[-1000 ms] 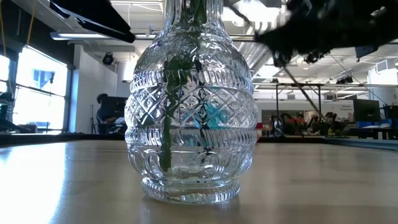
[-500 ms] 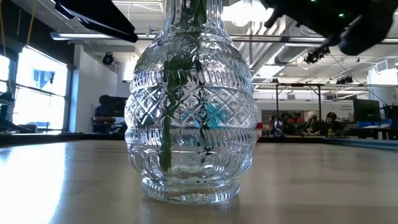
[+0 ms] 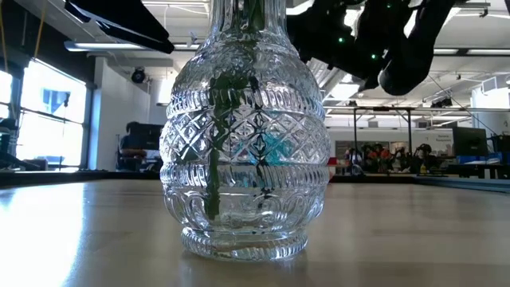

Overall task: Sort flowers into vase by color
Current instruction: Put the yellow tulip into the blue vase

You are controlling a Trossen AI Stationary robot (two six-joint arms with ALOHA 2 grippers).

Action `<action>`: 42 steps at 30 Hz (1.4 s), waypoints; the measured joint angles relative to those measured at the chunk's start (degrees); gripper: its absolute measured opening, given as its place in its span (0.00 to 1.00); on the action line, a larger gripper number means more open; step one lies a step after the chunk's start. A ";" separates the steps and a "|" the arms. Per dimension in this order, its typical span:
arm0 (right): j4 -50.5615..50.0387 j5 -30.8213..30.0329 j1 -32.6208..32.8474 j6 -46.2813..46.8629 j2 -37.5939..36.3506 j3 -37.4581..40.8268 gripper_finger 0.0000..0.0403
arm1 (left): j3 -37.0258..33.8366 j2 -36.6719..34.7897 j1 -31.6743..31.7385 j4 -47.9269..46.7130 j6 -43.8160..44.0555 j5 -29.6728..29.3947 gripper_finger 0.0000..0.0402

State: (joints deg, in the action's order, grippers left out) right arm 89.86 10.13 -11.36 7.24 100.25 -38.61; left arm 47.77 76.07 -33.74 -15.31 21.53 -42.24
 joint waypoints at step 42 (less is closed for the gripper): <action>-2.13 0.93 0.84 -2.76 4.96 -2.80 0.37 | 0.00 0.00 -0.42 0.13 0.98 0.09 0.49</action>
State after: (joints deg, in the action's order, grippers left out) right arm 87.73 11.06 -10.51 4.48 105.22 -41.41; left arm 47.77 76.07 -34.16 -15.18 22.52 -42.15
